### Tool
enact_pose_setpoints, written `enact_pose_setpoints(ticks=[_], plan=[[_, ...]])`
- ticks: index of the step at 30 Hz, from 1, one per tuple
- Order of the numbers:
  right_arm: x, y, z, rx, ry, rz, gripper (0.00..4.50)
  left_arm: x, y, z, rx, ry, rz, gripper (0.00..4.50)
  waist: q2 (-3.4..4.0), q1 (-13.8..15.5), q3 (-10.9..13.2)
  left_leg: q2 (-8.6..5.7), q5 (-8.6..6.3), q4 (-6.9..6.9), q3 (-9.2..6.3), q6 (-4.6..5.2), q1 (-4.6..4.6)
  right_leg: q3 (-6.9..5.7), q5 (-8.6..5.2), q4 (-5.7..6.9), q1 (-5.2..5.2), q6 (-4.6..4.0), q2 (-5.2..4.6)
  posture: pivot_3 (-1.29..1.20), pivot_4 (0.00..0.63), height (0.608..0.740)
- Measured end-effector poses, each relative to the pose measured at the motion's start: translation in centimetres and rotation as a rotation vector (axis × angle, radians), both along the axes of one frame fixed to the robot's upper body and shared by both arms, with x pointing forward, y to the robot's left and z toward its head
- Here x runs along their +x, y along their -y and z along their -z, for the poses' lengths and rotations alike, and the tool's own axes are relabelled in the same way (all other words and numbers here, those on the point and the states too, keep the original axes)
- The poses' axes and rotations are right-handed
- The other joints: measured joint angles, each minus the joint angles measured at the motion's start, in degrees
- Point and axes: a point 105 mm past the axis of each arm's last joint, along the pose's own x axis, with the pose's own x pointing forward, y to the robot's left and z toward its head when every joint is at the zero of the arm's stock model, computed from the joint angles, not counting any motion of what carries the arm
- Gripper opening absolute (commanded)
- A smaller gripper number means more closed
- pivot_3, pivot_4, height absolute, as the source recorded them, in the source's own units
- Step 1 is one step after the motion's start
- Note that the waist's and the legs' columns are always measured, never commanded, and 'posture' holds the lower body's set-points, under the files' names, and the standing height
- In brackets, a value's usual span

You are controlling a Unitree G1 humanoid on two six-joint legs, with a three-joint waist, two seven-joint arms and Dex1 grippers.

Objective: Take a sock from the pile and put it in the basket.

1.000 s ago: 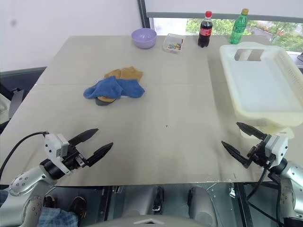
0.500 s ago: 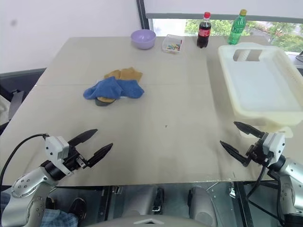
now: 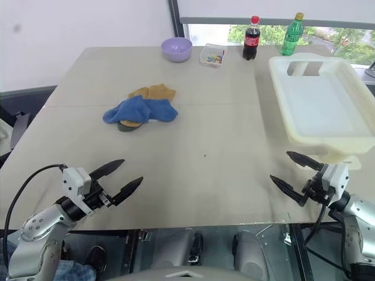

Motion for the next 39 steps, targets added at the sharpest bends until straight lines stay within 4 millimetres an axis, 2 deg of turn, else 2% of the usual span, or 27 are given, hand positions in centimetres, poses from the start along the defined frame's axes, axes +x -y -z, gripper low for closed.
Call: enact_pose_setpoints(ticks=[15,17,19,22,26,29,32,39], plan=[[0.2,-0.8,0.3,0.016,-0.034,-0.027,4.35,1.7,0.4,-1.0,-0.019,0.031,-0.032,4.5,-0.04,0.0,0.0,0.01,0.0,0.03,0.13,0.0,0.06,0.13,0.01,0.11,-0.06,0.0,0.0,0.0,0.15,0.74],[0.3,-0.8,0.3,0.018,-0.036,-0.023,4.35,2.7,0.3,-1.7,-0.032,0.048,-0.07,4.5,-0.06,0.2,0.0,0.01,0.0,0.07,0.12,0.0,0.05,0.11,0.01,0.17,-0.05,0.0,0.02,0.0,0.15,0.74],[0.6,-1.0,0.2,0.024,-0.054,-0.009,4.35,5.0,-0.2,-3.2,-0.048,0.079,-0.156,4.5,-0.12,0.5,0.0,0.01,0.02,0.22,0.1,-0.01,0.06,0.08,0.01,0.32,-0.05,0.01,0.15,0.0,0.15,0.74],[0.7,-1.7,-0.2,0.043,-0.068,-0.021,4.35,7.4,-0.4,-5.0,-0.026,0.139,-0.215,4.5,-0.13,0.3,0.0,0.0,0.03,0.24,0.18,-0.02,0.09,0.1,0.02,0.36,-0.06,0.02,0.26,0.0,0.15,0.74],[0.8,-3.2,-1.3,0.08,-0.039,-0.057,4.35,11.0,-0.4,-5.9,0.011,0.164,-0.277,4.5,-0.26,0.1,0.0,0.0,0.04,0.24,0.23,-0.04,0.09,0.03,0.03,0.37,-0.08,0.03,0.35,0.0,0.15,0.74],[1.2,-3.6,-1.9,0.078,-0.016,-0.053,4.35,13.2,-0.6,-5.2,0.072,0.127,-0.323,4.5,-0.31,0.0,0.0,-0.01,0.11,0.25,0.35,-0.15,0.1,0.09,0.03,0.36,-0.1,0.04,0.38,0.0,0.15,0.74],[1.1,-3.5,-1.5,0.067,-0.026,-0.035,4.35,15.0,-1.1,-4.0,0.07,0.071,-0.394,4.5,-0.47,-0.1,0.1,0.0,0.14,0.24,0.41,-0.2,0.08,0.14,0.03,0.36,-0.14,0.04,0.39,0.0,0.15,0.74],[0.8,-3.3,-0.7,0.064,-0.038,-0.002,4.35,16.5,0.1,-2.4,0.114,0.037,-0.383,4.5,-0.59,-0.1,0.1,0.01,0.14,0.24,0.47,-0.21,0.08,0.19,0.04,0.36,-0.16,0.06,0.35,0.0,0.15,0.74]])
